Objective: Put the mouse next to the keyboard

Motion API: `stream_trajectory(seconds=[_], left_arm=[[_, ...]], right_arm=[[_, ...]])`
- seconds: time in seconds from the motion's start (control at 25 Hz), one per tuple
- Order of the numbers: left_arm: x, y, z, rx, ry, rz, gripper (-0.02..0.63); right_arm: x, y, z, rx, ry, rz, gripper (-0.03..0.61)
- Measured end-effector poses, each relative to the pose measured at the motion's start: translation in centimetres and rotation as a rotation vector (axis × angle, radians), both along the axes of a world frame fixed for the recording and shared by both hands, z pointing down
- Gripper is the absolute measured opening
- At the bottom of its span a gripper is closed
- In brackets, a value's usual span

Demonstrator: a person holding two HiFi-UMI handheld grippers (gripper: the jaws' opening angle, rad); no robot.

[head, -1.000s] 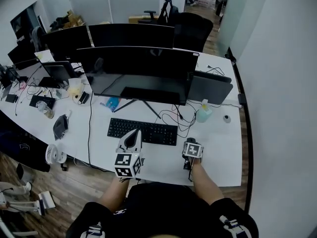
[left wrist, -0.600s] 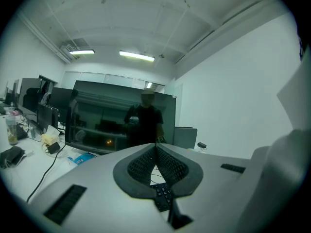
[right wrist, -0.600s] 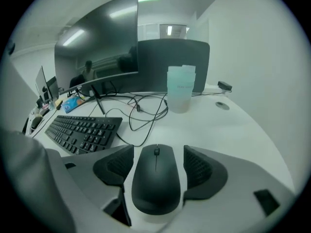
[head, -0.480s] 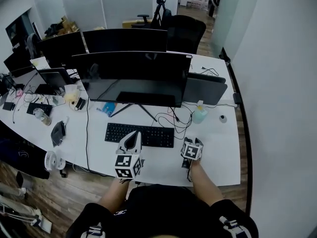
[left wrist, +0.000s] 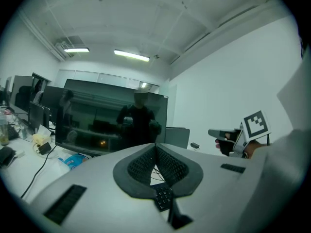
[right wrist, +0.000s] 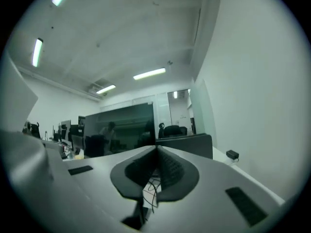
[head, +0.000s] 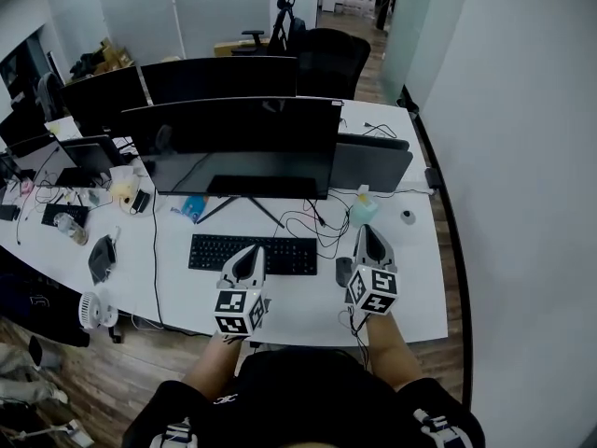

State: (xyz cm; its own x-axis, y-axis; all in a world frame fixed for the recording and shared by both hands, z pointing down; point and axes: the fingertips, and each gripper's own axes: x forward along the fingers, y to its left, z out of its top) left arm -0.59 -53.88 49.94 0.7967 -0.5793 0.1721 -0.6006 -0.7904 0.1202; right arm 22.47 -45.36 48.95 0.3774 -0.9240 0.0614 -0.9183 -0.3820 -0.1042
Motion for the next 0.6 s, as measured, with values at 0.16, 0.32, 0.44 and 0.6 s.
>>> stream_trajectory(seconds=[0.16,0.32,0.44,0.6], left_arm=[[0.7,0.5,-0.2,0.008,-0.002,0.021,0.017],[1.3,0.9,-0.3,0.014,-0.004,0.042,0.017],[1.9,1.0,-0.5,0.018,-0.004,0.057,0.017],[2.4,1.5,-0.6,0.022,0.001,0.075,0.017]], right_arm=[[-0.9,2.3,-3.9,0.100,0.049,-0.013,0.012],[-1.3,4.3,-4.6,0.140,0.053,0.005,0.012],[-1.4,4.8,-4.5,0.130,0.068,0.024,0.012],[-1.2,5.1,-3.9,0.109,0.059,0.036,0.014]])
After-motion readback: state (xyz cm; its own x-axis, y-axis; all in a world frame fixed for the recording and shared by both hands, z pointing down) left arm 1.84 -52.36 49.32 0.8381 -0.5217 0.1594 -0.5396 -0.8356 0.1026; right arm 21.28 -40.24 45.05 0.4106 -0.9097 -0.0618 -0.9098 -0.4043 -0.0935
